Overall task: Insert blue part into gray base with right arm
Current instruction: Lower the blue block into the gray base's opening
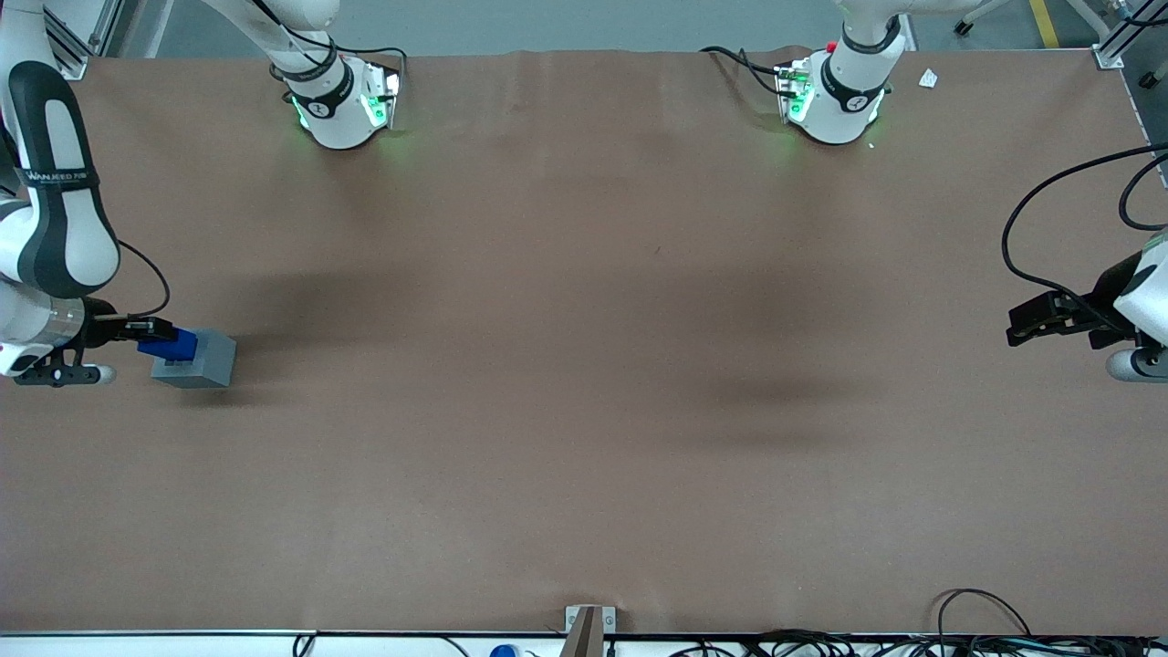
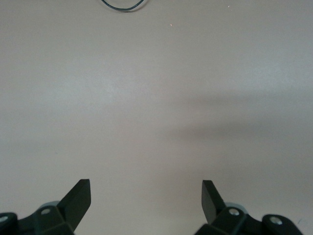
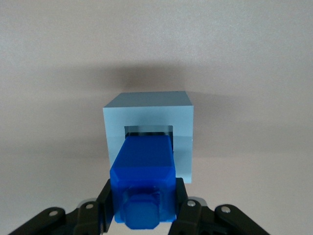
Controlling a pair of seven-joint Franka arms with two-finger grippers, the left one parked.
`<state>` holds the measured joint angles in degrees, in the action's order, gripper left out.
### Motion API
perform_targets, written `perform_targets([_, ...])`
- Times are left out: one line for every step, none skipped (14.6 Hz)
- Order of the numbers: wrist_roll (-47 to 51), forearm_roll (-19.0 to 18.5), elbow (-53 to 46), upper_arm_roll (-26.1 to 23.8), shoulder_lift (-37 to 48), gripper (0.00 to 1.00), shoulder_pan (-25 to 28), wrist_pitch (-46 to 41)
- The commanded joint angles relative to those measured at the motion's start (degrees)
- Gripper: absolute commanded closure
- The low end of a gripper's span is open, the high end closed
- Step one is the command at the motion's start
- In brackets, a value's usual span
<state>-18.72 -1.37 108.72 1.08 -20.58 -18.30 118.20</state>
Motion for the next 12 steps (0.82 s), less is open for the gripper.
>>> perform_targets([1.1,-1.2,-1.9,-0.8,-1.7,0.89,-0.7,-0.2])
perform_targets([1.1,-1.2,-2.5,-0.8,-2.0,0.89,-0.8,-0.3])
perform_targets([1.1,-1.2,-2.9,-0.8,-2.3,0.89,-0.8,-0.4])
perform_targets([1.1,-1.2,-3.1,-0.8,-2.4,0.89,-0.9,-0.3])
perform_targets([1.1,-1.2,-3.1,-0.8,-2.6,0.88,-0.8,-0.3])
perform_targets([1.1,-1.2,-3.2,-0.8,-2.9,0.82,-0.8,-0.2])
perform_targets([1.1,-1.2,-3.4,-0.8,-3.4,0.75,-0.8,-0.2])
perform_targets([1.1,-1.2,-3.6,-0.8,-3.5,0.62,-0.8,-0.2])
perform_targets([1.1,-1.1,-3.6,-0.8,-3.6,0.47,-0.8,-0.2])
perform_targets([1.2,-1.1,-3.6,-0.8,-3.6,0.06,-0.8,-0.2])
perform_targets([1.2,-1.1,-3.6,-0.8,-3.5,0.00,-0.8,-0.5])
perform_targets([1.2,-1.0,-3.7,-0.8,-3.4,0.00,-0.6,-0.9])
